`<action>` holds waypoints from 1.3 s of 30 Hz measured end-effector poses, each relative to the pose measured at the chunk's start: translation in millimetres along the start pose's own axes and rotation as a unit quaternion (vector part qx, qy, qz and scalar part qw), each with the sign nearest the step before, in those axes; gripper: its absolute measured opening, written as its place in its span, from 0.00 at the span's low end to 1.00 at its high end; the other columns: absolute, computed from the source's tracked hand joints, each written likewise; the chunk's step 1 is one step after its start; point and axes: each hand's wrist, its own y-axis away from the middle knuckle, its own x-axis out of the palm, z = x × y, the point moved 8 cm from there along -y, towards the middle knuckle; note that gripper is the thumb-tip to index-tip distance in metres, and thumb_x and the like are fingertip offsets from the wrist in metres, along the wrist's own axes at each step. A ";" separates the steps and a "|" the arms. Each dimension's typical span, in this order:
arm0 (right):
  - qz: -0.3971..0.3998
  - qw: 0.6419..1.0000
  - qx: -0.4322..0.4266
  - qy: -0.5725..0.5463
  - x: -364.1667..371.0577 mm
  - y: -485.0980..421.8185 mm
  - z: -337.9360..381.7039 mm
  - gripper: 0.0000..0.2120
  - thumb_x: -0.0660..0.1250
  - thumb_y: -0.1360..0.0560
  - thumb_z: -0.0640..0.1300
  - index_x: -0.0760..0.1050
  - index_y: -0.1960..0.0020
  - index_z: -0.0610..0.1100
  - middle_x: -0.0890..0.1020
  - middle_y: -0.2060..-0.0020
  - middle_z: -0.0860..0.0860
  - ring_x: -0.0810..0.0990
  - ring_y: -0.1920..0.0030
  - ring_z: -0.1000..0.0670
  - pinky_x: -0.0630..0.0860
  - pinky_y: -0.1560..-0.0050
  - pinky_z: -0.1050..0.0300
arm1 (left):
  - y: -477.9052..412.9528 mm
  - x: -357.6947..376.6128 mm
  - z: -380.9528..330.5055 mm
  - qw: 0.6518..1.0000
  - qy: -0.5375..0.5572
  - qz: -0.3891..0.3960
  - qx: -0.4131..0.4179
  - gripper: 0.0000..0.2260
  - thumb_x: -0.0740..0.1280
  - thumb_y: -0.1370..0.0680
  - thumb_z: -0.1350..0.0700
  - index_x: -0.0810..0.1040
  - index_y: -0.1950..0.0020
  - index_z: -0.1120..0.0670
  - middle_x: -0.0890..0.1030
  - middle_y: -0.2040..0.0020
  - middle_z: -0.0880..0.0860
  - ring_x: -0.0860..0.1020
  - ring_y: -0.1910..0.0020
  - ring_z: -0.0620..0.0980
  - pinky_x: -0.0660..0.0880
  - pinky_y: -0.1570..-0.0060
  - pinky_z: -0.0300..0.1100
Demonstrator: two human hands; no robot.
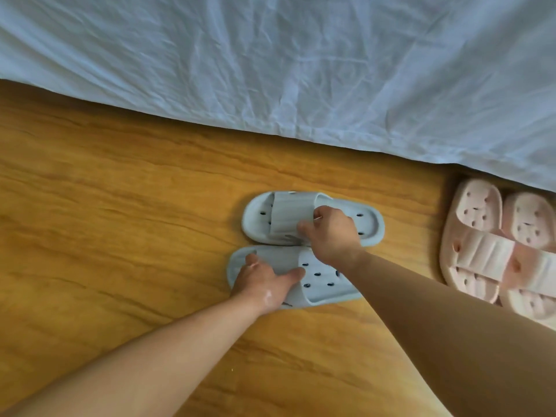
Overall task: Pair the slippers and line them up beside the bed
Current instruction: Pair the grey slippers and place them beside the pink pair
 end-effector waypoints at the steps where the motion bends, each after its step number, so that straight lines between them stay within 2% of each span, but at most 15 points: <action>1: 0.015 1.000 -0.012 0.004 1.0 1.9 -1.1 0.11 0.66 0.25 0.51 0.77 0.49 0.44 0.84 0.65 0.47 0.80 0.66 0.47 0.71 0.71 0.54 | 3.3 6.2 1.8 0.999 0.026 0.025 0.001 0.52 0.67 0.38 0.27 0.60 0.24 0.57 0.74 0.30 0.55 0.75 0.35 0.56 0.73 0.41 0.46; 3: 0.042 0.998 -0.039 0.013 1.7 8.8 -4.9 0.17 0.65 0.23 0.51 0.74 0.36 0.47 0.86 0.52 0.50 0.82 0.61 0.51 0.71 0.69 0.59 | 11.7 10.1 3.0 0.997 0.040 0.066 0.025 0.49 0.68 0.45 0.24 0.72 0.30 0.50 0.79 0.36 0.50 0.78 0.41 0.51 0.76 0.41 0.47; 5: 0.014 0.999 -0.046 -0.003 -5.9 23.1 -14.2 0.22 0.66 0.23 0.52 0.71 0.31 0.47 0.81 0.40 0.53 0.82 0.50 0.50 0.76 0.61 0.58 | 10.8 -6.6 -5.7 0.996 -0.008 0.057 0.066 0.37 0.72 0.42 0.30 0.78 0.39 0.48 0.81 0.40 0.48 0.79 0.43 0.51 0.77 0.42 0.48; 7: -0.040 0.999 -0.021 -0.011 -12.7 45.9 -29.5 0.20 0.67 0.25 0.55 0.73 0.37 0.47 0.79 0.43 0.53 0.80 0.47 0.49 0.77 0.54 0.54 | 0.3 -41.1 -29.2 0.987 -0.097 -0.025 0.128 0.25 0.72 0.32 0.43 0.75 0.37 0.49 0.78 0.37 0.52 0.77 0.39 0.54 0.74 0.38 0.46; 9: -0.030 0.999 0.015 0.000 -1.0 71.5 -42.9 0.23 0.67 0.28 0.61 0.72 0.41 0.48 0.78 0.47 0.53 0.78 0.47 0.49 0.77 0.51 0.51 | -3.8 -69.2 -75.4 0.945 -0.165 -0.100 0.266 0.27 0.71 0.28 0.53 0.69 0.29 0.45 0.71 0.32 0.53 0.70 0.32 0.54 0.68 0.32 0.44; 11: 0.025 0.999 0.043 -0.007 21.5 89.3 -48.0 0.26 0.67 0.30 0.64 0.71 0.40 0.48 0.78 0.47 0.52 0.78 0.47 0.48 0.78 0.50 0.49 | -9.9 -62.5 -115.4 0.888 -0.262 -0.070 0.371 0.35 0.69 0.28 0.60 0.62 0.26 0.38 0.60 0.24 0.50 0.60 0.26 0.53 0.63 0.27 0.45; 13: 0.060 0.997 0.050 -0.007 42.0 93.0 -49.4 0.18 0.66 0.29 0.61 0.72 0.47 0.50 0.80 0.51 0.51 0.79 0.52 0.46 0.79 0.56 0.49 | -23.0 -39.0 -134.2 0.843 -0.376 0.010 0.385 0.38 0.69 0.28 0.63 0.59 0.25 0.35 0.49 0.20 0.47 0.54 0.23 0.52 0.59 0.26 0.43; 15: 0.070 0.997 0.032 0.018 51.7 90.4 -48.1 0.10 0.64 0.27 0.56 0.69 0.59 0.50 0.79 0.60 0.48 0.78 0.60 0.45 0.75 0.64 0.50 | -32.1 -28.6 -144.8 0.822 -0.426 0.050 0.374 0.34 0.72 0.27 0.59 0.64 0.27 0.36 0.48 0.19 0.50 0.57 0.23 0.54 0.58 0.27 0.40; 19: 0.075 0.994 -0.023 0.076 44.8 87.8 -55.3 0.11 0.64 0.25 0.47 0.64 0.63 0.50 0.77 0.64 0.48 0.75 0.64 0.44 0.70 0.69 0.50 | -36.8 -30.1 -141.2 0.847 -0.406 0.042 0.340 0.25 0.76 0.30 0.50 0.72 0.36 0.39 0.53 0.21 0.53 0.63 0.26 0.59 0.64 0.28 0.47; 23: 0.113 0.982 -0.075 0.129 7.1 78.1 -81.7 0.11 0.64 0.25 0.43 0.65 0.63 0.52 0.78 0.63 0.47 0.78 0.62 0.43 0.78 0.62 0.43 | -25.7 -28.2 -109.6 0.906 -0.313 0.004 0.285 0.24 0.74 0.30 0.44 0.70 0.37 0.41 0.60 0.28 0.55 0.70 0.35 0.57 0.69 0.33 0.49; 26: 0.106 0.975 -0.104 0.165 -29.5 65.8 -96.5 0.06 0.64 0.27 0.41 0.75 0.53 0.50 0.81 0.56 0.48 0.79 0.56 0.44 0.78 0.55 0.45 | -13.0 -22.7 -92.0 0.945 -0.201 -0.029 0.256 0.21 0.73 0.29 0.45 0.71 0.38 0.44 0.68 0.37 0.55 0.74 0.48 0.52 0.71 0.40 0.43; 30: 0.008 0.987 -0.117 0.111 -52.9 72.5 -110.4 0.23 0.71 0.31 0.43 0.75 0.36 0.48 0.76 0.38 0.50 0.76 0.39 0.47 0.72 0.43 0.60 | -2.8 -19.4 -74.2 0.946 -0.214 -0.068 0.233 0.32 0.73 0.31 0.40 0.65 0.30 0.40 0.73 0.36 0.55 0.73 0.38 0.55 0.73 0.41 0.49; 32: -0.066 0.994 -0.071 0.043 -56.3 87.0 -123.2 0.38 0.75 0.33 0.53 0.66 0.27 0.48 0.66 0.28 0.51 0.71 0.33 0.49 0.71 0.39 0.57 | -1.8 -19.3 -59.2 0.951 -0.196 -0.053 0.233 0.44 0.76 0.36 0.38 0.56 0.25 0.37 0.67 0.30 0.52 0.68 0.31 0.55 0.71 0.34 0.51; 35: -0.093 0.988 0.105 -0.069 -36.3 111.3 -154.8 0.56 0.77 0.38 0.65 0.51 0.21 0.48 0.60 0.25 0.49 0.64 0.27 0.46 0.70 0.32 0.47 | 1.8 -9.4 -36.1 0.959 -0.136 -0.007 0.249 0.52 0.79 0.37 0.42 0.48 0.24 0.33 0.60 0.25 0.50 0.65 0.27 0.53 0.68 0.31 0.50; 39: -0.098 0.978 0.139 -0.121 -3.3 124.7 -160.7 0.54 0.73 0.37 0.69 0.54 0.21 0.48 0.69 0.28 0.48 0.68 0.29 0.45 0.70 0.31 0.43 | 5.6 1.9 -23.3 0.960 -0.083 -0.073 0.257 0.50 0.78 0.34 0.43 0.45 0.25 0.30 0.63 0.26 0.51 0.66 0.28 0.55 0.71 0.34 0.54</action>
